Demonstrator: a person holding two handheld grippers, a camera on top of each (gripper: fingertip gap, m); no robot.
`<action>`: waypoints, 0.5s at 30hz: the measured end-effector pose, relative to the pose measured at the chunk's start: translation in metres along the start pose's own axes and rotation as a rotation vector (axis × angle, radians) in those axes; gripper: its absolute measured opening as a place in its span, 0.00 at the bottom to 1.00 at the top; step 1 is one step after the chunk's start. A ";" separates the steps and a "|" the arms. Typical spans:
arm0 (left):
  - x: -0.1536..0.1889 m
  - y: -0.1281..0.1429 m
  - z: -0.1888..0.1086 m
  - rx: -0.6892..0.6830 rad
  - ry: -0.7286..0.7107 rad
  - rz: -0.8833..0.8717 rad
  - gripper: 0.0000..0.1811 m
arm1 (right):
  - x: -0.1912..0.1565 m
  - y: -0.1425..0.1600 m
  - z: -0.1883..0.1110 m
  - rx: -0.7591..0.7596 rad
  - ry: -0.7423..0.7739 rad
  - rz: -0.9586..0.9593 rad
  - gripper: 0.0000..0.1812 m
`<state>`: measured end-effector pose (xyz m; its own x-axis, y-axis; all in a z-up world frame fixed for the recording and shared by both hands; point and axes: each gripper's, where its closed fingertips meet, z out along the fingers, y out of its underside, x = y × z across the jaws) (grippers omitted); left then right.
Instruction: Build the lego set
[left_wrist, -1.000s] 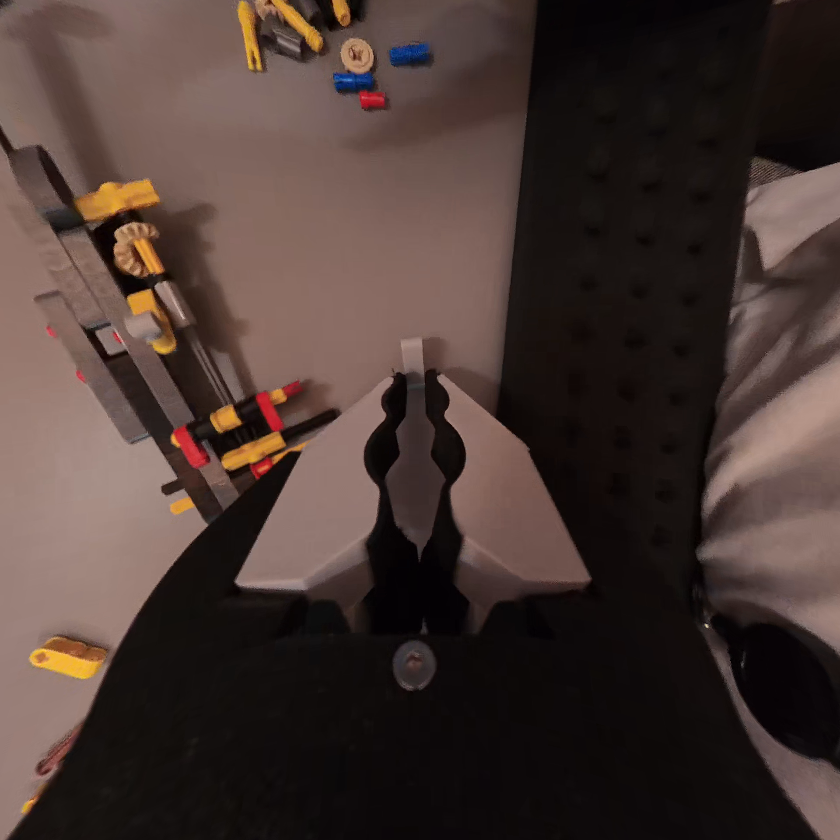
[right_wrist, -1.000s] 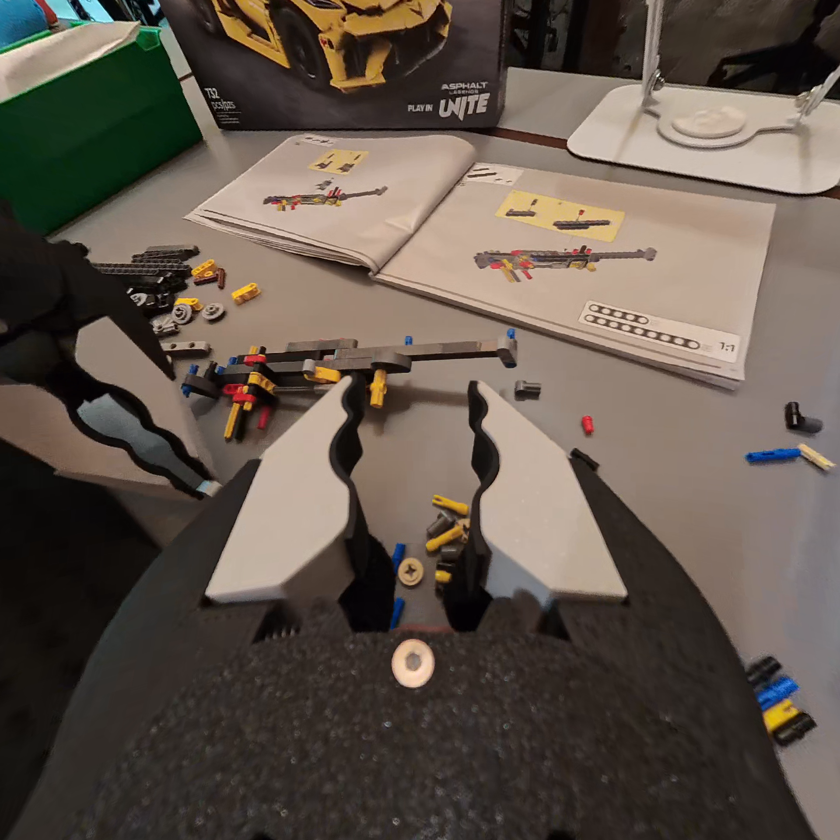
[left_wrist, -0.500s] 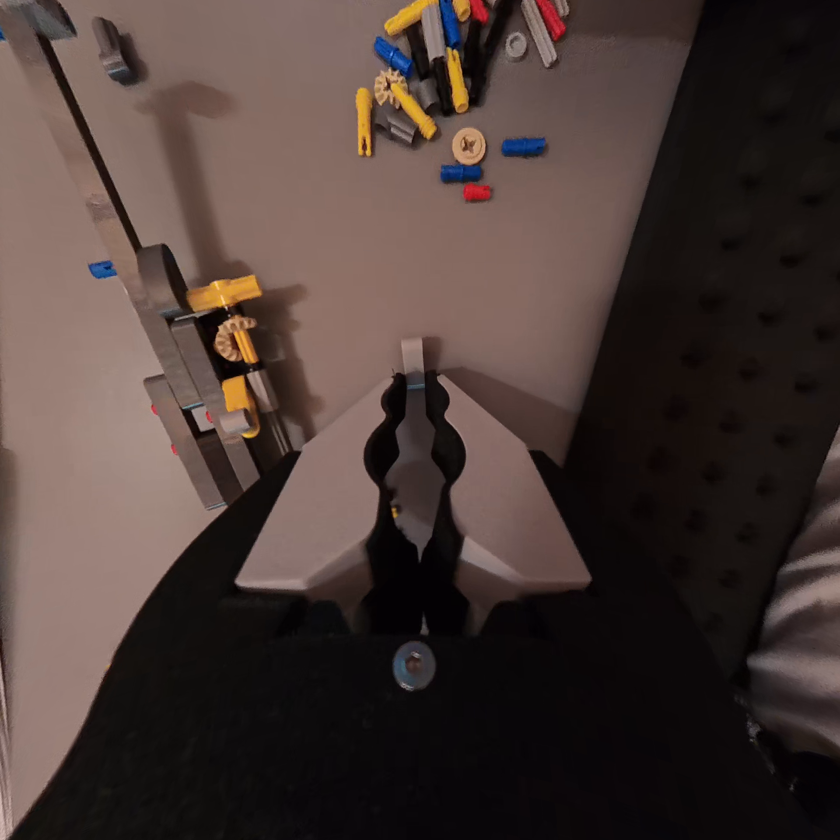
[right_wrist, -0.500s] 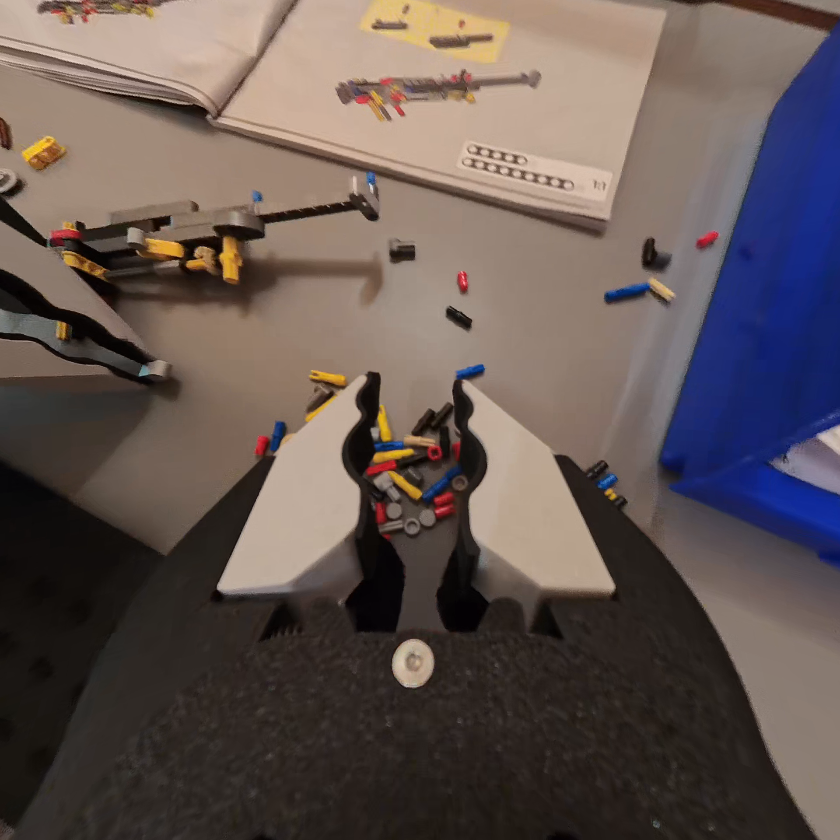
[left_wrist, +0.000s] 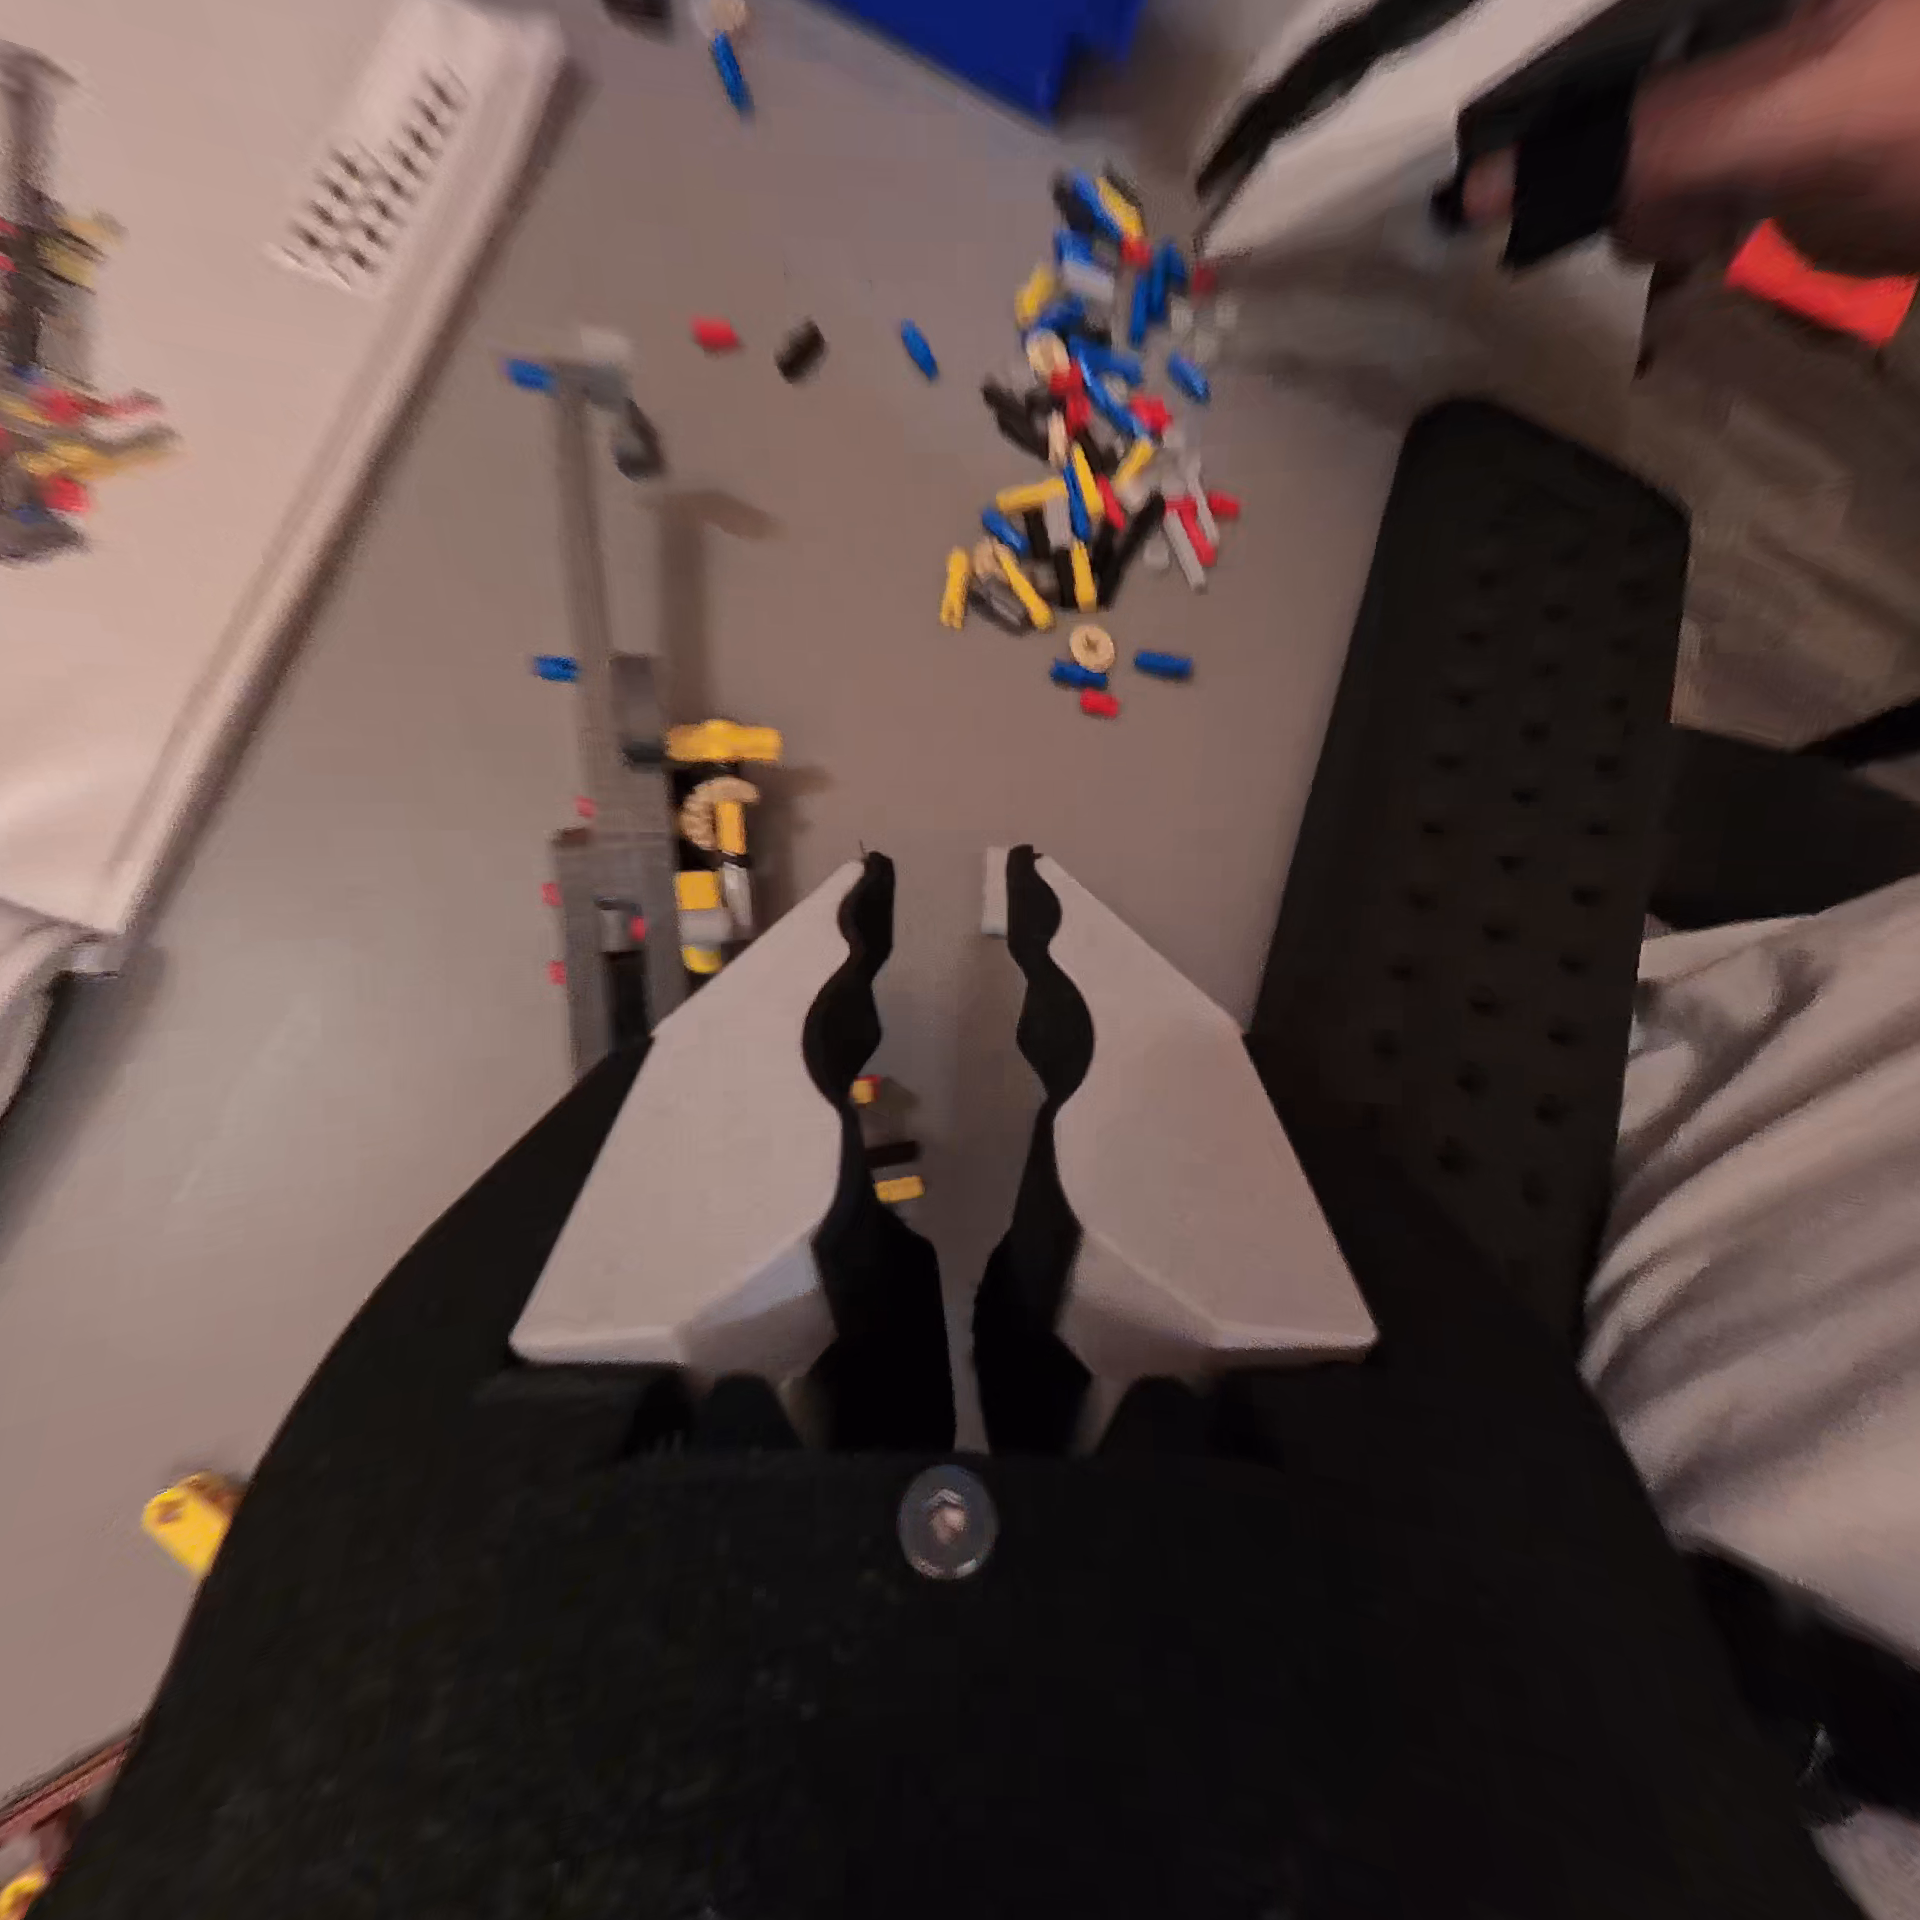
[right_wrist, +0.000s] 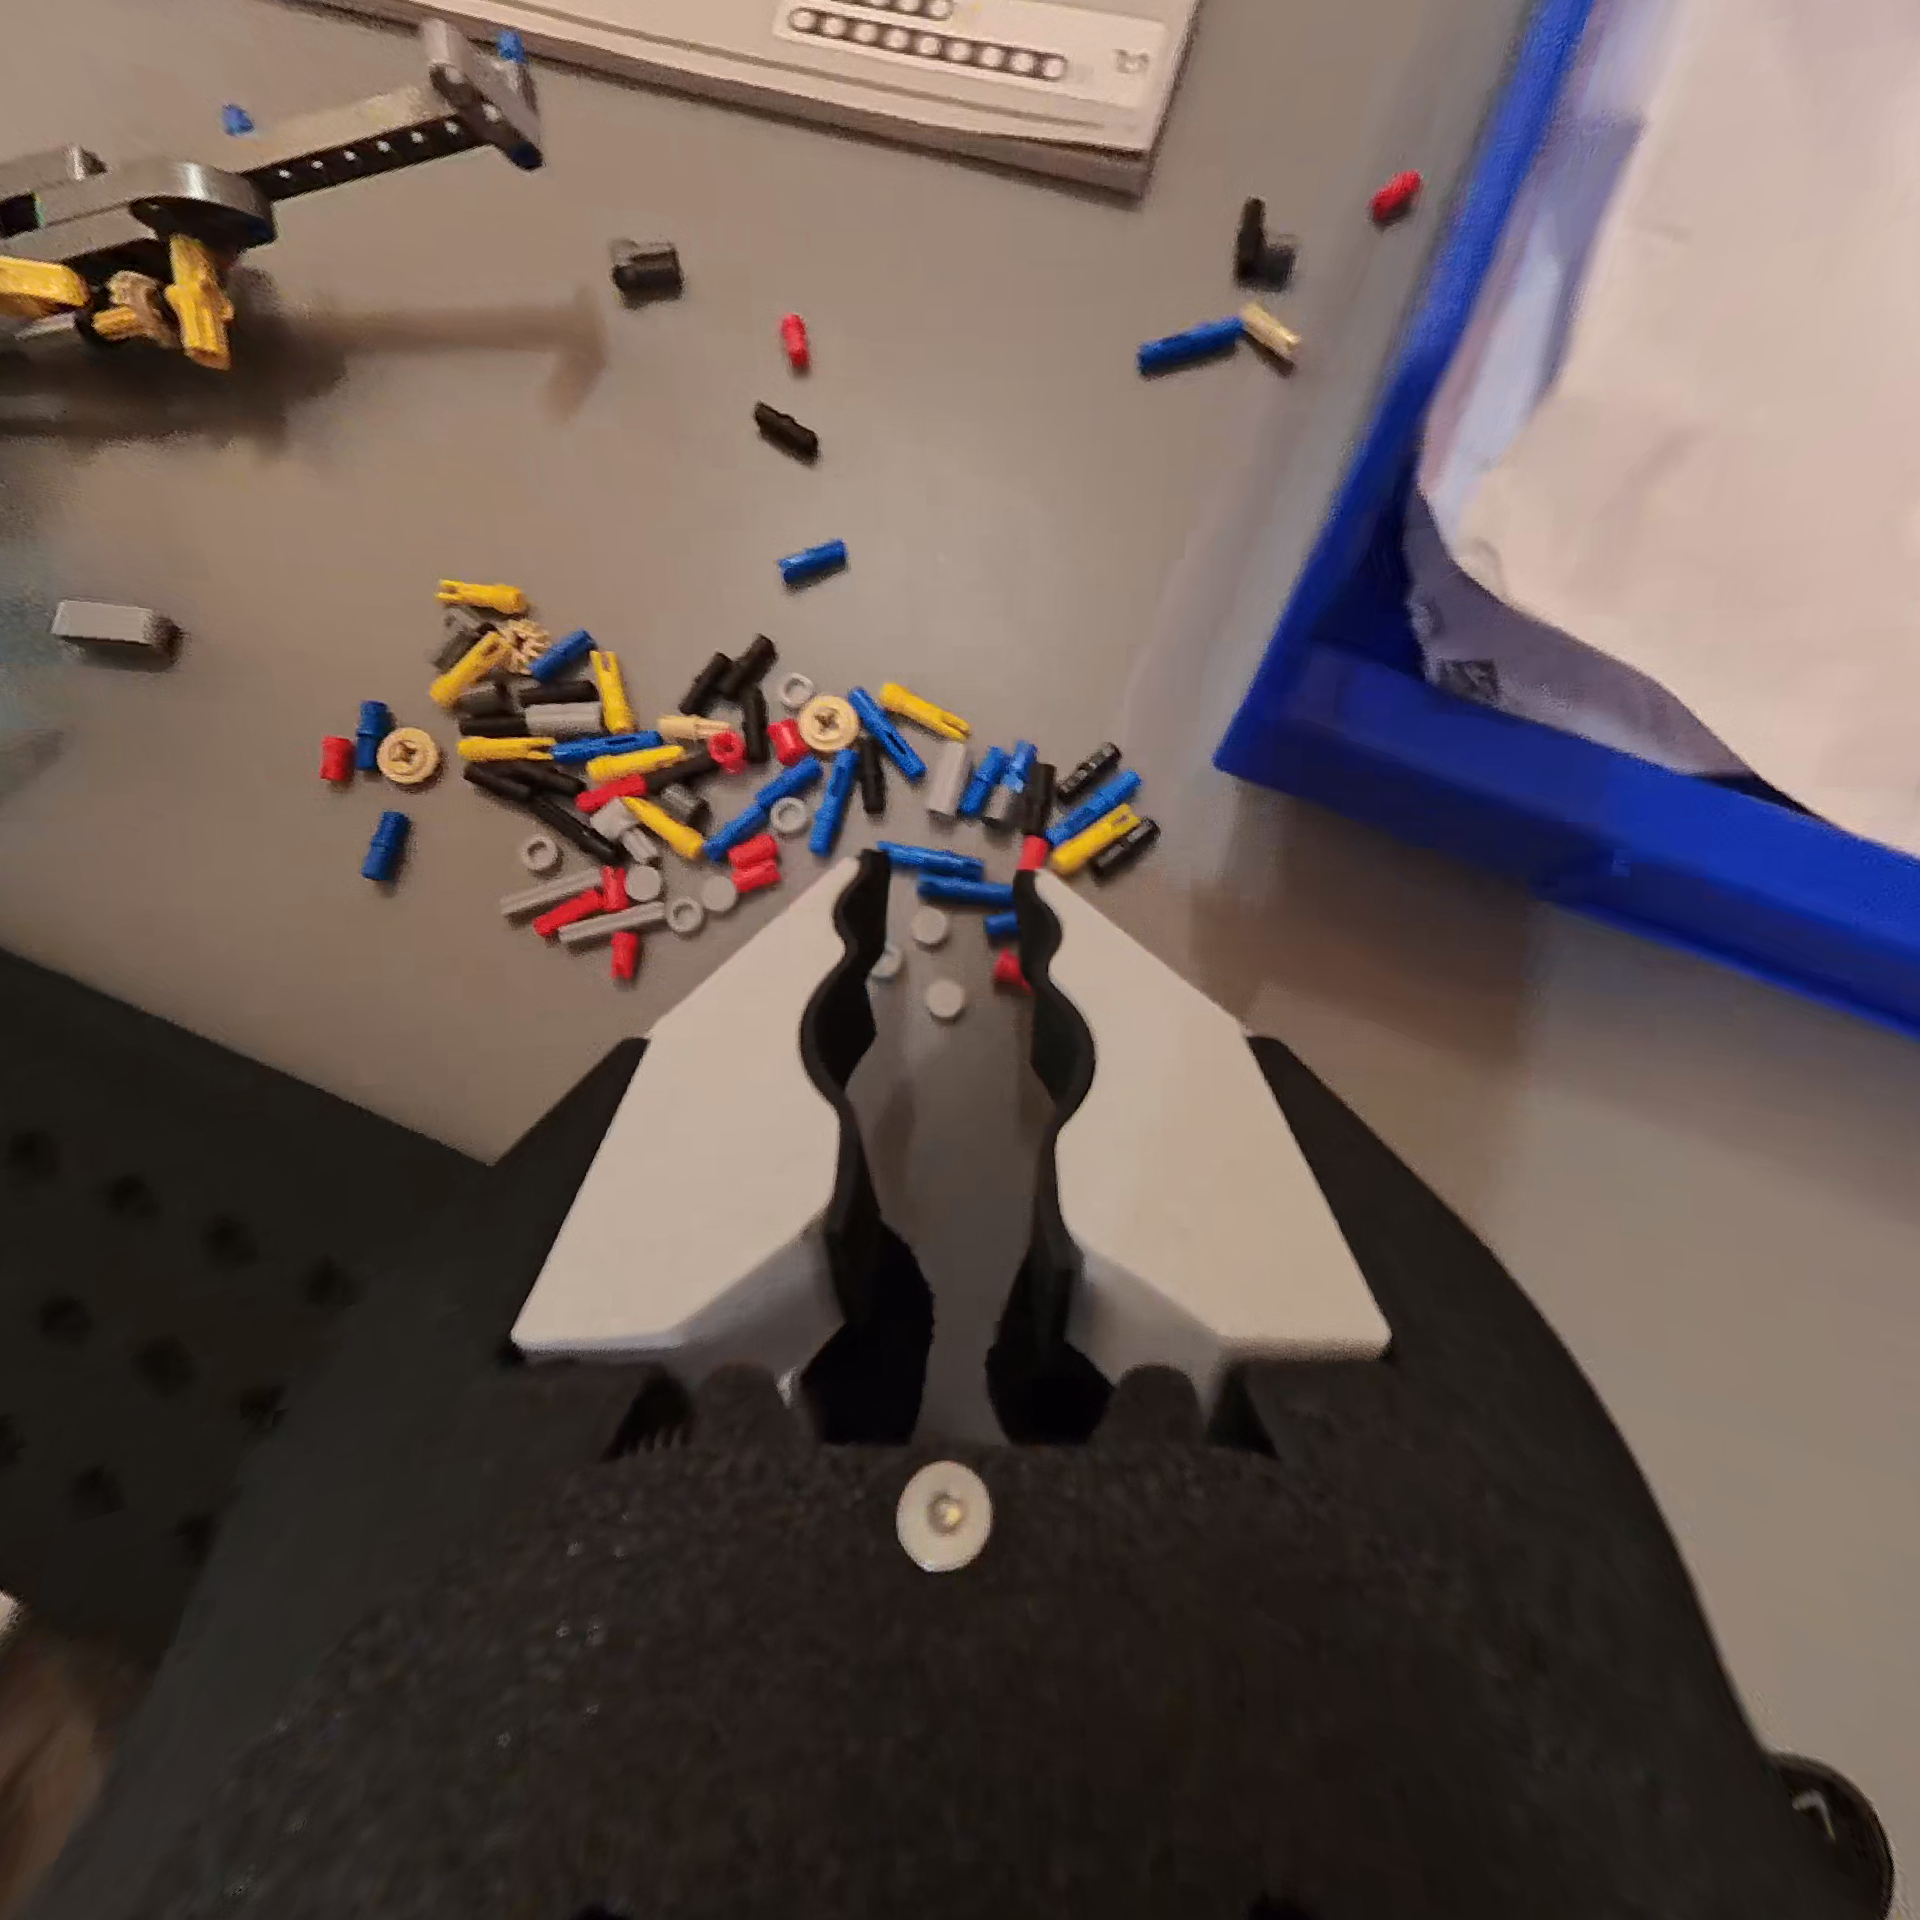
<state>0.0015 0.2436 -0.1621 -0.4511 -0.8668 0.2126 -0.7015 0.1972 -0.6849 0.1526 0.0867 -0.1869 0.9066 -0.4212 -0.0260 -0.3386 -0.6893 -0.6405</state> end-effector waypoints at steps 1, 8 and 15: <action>-0.006 -0.005 -0.008 0.057 -0.009 0.003 0.11 | 0.005 0.003 0.000 -0.002 0.019 0.004 0.13; -0.058 -0.009 -0.050 0.193 -0.128 -0.111 0.09 | 0.008 0.001 0.012 0.015 0.019 0.069 0.10; -0.071 -0.004 -0.055 0.194 -0.180 -0.110 0.09 | 0.004 0.009 0.008 -0.038 0.004 0.002 0.12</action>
<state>0.0058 0.3295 -0.1365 -0.2605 -0.9490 0.1777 -0.6147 0.0211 -0.7885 0.1553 0.0837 -0.1991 0.9049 -0.4250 -0.0241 -0.3498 -0.7101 -0.6111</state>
